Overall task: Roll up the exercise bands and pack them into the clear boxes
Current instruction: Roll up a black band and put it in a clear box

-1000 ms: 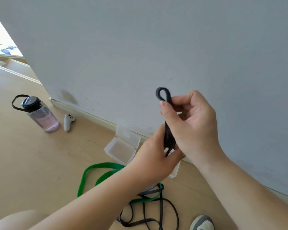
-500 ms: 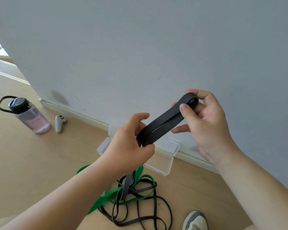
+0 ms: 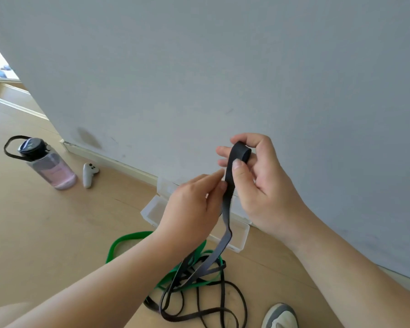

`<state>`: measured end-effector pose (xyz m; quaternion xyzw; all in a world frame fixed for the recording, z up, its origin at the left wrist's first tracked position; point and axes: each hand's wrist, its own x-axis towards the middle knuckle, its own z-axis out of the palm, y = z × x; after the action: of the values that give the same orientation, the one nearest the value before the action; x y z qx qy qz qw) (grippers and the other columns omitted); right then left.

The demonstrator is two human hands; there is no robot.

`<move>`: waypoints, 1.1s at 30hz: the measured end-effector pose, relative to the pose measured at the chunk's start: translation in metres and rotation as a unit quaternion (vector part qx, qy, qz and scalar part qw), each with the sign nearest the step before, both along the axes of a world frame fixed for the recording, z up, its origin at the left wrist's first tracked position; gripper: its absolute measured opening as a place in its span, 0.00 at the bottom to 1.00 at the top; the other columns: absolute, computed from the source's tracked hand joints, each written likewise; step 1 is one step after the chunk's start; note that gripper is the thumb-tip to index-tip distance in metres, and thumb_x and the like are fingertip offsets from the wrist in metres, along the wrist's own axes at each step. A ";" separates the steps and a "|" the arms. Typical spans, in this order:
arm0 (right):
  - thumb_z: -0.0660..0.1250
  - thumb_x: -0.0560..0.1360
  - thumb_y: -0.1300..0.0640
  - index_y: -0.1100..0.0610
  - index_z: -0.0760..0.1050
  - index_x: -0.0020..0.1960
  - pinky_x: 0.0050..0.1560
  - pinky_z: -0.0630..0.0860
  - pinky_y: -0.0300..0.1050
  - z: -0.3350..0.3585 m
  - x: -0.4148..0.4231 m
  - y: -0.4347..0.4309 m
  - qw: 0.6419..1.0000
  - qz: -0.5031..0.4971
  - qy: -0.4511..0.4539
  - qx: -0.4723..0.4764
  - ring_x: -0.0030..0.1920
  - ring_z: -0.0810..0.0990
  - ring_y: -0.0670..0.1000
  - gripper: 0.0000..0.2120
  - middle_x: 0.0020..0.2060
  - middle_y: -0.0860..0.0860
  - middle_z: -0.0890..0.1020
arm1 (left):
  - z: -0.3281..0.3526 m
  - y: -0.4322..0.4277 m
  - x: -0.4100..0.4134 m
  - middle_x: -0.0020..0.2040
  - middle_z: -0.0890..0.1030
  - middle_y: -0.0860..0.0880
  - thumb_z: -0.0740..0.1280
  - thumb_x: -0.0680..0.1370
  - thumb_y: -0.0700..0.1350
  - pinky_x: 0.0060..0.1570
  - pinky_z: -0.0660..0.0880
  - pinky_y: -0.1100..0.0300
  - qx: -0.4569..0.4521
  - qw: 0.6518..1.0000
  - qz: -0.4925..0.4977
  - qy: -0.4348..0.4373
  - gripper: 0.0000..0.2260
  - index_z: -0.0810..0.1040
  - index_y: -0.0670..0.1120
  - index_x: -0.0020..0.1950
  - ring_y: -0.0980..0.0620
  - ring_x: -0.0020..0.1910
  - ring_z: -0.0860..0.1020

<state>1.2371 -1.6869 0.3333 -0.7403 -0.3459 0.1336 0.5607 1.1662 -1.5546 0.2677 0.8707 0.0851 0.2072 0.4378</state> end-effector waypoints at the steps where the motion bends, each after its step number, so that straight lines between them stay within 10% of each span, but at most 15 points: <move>1: 0.56 0.85 0.62 0.46 0.64 0.67 0.64 0.77 0.39 0.001 -0.002 0.001 1.000 0.000 -0.004 0.006 0.63 0.81 0.44 0.14 0.63 0.47 0.80 | 0.001 0.002 0.001 0.38 0.80 0.49 0.59 0.84 0.50 0.39 0.76 0.46 0.005 1.000 0.016 -0.003 0.13 0.81 0.46 0.54 0.46 0.38 0.77; 10: 0.52 0.86 0.64 0.50 0.64 0.66 0.57 0.81 0.45 -0.005 0.007 -0.001 0.994 -0.096 -0.046 0.030 0.52 0.86 0.48 0.13 0.60 0.49 0.81 | -0.004 -0.001 -0.010 0.39 0.82 0.53 0.64 0.84 0.51 0.47 0.80 0.42 -0.125 0.960 -0.128 0.214 0.04 0.74 0.51 0.54 0.46 0.39 0.80; 18: 0.56 0.86 0.57 0.48 0.65 0.67 0.52 0.80 0.47 -0.028 0.048 -0.040 0.958 -0.234 0.092 -0.136 0.51 0.82 0.46 0.11 0.54 0.44 0.81 | 0.024 0.011 -0.016 0.46 0.86 0.55 0.73 0.79 0.44 0.48 0.79 0.66 -0.165 0.981 -0.016 0.102 0.11 0.84 0.57 0.60 0.57 0.44 0.83; 23: 0.67 0.80 0.60 0.47 0.62 0.79 0.75 0.60 0.34 -0.023 0.033 -0.040 0.970 -0.102 -0.018 -0.218 0.76 0.66 0.38 0.30 0.76 0.41 0.69 | 0.026 0.001 -0.022 0.48 0.84 0.56 0.74 0.78 0.44 0.46 0.74 0.71 -0.125 0.988 -0.016 0.093 0.13 0.85 0.55 0.62 0.62 0.43 0.80; 25: 0.70 0.77 0.63 0.46 0.71 0.73 0.68 0.61 0.23 -0.018 0.019 -0.037 0.978 0.005 -0.036 -0.205 0.69 0.71 0.32 0.27 0.67 0.37 0.79 | 0.030 0.000 -0.022 0.45 0.86 0.54 0.76 0.76 0.41 0.48 0.80 0.63 -0.192 0.978 -0.014 0.080 0.15 0.82 0.54 0.60 0.58 0.43 0.84; 33: 0.78 0.73 0.57 0.49 0.82 0.49 0.51 0.82 0.45 -0.009 0.007 -0.030 0.996 -0.008 0.027 -0.090 0.44 0.87 0.49 0.08 0.42 0.49 0.88 | 0.027 0.006 -0.024 0.45 0.86 0.47 0.80 0.70 0.47 0.48 0.82 0.53 -0.277 0.960 -0.034 0.023 0.18 0.77 0.47 0.55 0.50 0.43 0.84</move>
<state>1.2442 -1.7167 0.3241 -0.7868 -0.3109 0.1799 0.5020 1.1426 -1.5482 0.2952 0.7220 0.1201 0.1403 0.6668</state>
